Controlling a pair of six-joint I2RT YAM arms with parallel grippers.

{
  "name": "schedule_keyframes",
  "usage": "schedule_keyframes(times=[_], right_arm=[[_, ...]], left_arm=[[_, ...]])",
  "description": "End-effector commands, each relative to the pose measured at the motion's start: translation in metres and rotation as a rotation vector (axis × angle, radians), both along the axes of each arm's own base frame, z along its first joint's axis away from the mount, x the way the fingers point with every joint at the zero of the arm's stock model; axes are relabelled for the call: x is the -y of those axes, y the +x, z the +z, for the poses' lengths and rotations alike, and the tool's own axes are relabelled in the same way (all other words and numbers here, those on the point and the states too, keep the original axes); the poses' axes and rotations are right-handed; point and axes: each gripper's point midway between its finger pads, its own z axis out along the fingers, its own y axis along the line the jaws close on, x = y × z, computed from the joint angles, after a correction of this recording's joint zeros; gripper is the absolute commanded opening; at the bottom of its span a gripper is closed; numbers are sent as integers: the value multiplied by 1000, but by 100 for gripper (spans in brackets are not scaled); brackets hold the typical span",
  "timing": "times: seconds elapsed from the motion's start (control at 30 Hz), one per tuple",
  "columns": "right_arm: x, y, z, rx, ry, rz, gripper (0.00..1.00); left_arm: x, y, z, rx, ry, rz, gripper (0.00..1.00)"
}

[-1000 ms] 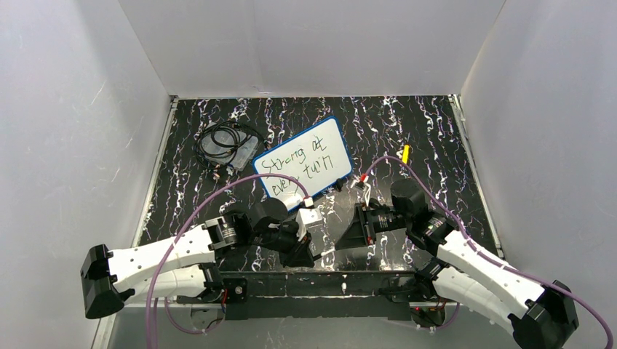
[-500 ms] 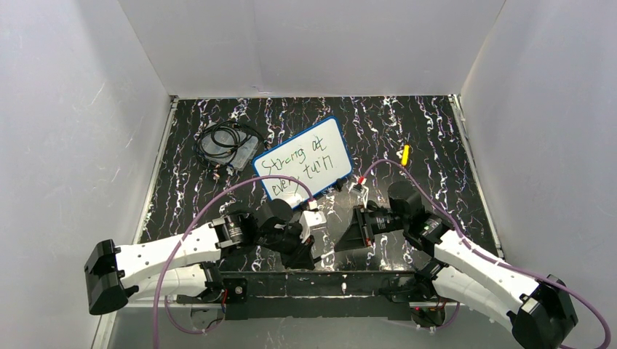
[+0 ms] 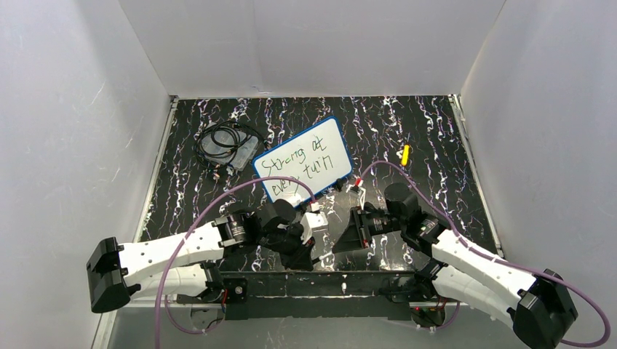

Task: Write a sentence on the whiteboard
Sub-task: Close the whiteboard marker at the center of the board.

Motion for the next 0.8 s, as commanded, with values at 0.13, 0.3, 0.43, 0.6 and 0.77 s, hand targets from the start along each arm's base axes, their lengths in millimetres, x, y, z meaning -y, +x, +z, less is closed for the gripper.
schedule_keyframes(times=[0.13, 0.3, 0.43, 0.6, 0.77], right_arm=[[-10, -20, -3, 3, 20, 80, 1], [-13, -24, -6, -1, 16, 95, 1], [-16, -26, -8, -5, 13, 101, 1], [-19, -29, -10, -8, 10, 111, 1], [-23, -31, -11, -6, 8, 117, 1]], left_arm=[[60, 39, 105, 217, -385, 42, 0], [61, 43, 111, 234, -408, 57, 0], [61, 46, 117, 245, -424, 67, 0], [60, 49, 122, 260, -439, 82, 0], [60, 52, 125, 269, -446, 91, 0]])
